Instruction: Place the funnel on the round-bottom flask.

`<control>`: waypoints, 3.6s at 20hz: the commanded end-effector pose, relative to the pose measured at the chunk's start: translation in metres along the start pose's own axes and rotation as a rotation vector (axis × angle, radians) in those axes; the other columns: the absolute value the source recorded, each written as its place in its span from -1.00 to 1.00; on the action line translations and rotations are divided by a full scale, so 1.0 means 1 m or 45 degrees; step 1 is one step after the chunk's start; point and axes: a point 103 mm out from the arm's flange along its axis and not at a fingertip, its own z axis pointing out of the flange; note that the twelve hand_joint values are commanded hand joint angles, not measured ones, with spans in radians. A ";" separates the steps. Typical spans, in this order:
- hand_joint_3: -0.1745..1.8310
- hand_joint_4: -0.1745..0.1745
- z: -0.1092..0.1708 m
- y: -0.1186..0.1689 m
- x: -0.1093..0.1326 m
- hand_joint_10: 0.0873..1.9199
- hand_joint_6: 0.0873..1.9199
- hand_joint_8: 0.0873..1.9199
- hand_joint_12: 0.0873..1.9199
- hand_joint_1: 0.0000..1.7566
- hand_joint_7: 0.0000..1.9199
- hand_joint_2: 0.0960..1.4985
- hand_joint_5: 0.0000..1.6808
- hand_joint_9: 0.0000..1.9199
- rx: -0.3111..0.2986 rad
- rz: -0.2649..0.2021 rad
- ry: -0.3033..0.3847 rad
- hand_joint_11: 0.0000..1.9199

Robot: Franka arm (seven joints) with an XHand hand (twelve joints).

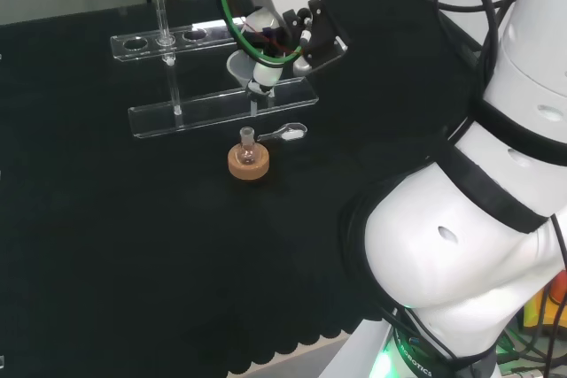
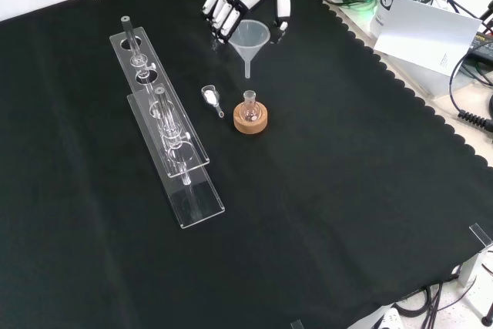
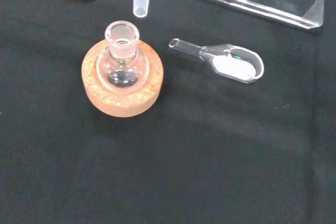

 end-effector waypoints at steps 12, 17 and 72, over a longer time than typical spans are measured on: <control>-0.16 -0.16 0.012 0.011 0.006 -0.45 -1.00 -0.34 0.36 -0.06 -0.57 -0.15 -0.41 -0.41 0.019 -0.027 0.005 -0.68; -0.16 -0.16 0.014 0.017 0.012 -0.45 -1.00 -0.34 0.36 -0.06 -0.57 -0.15 -0.41 -0.41 0.022 -0.024 0.008 -0.68; -0.16 -0.16 0.027 0.032 0.012 -0.46 -1.00 -0.34 0.36 -0.05 -0.57 -0.15 -0.40 -0.40 0.078 -0.029 0.000 -0.67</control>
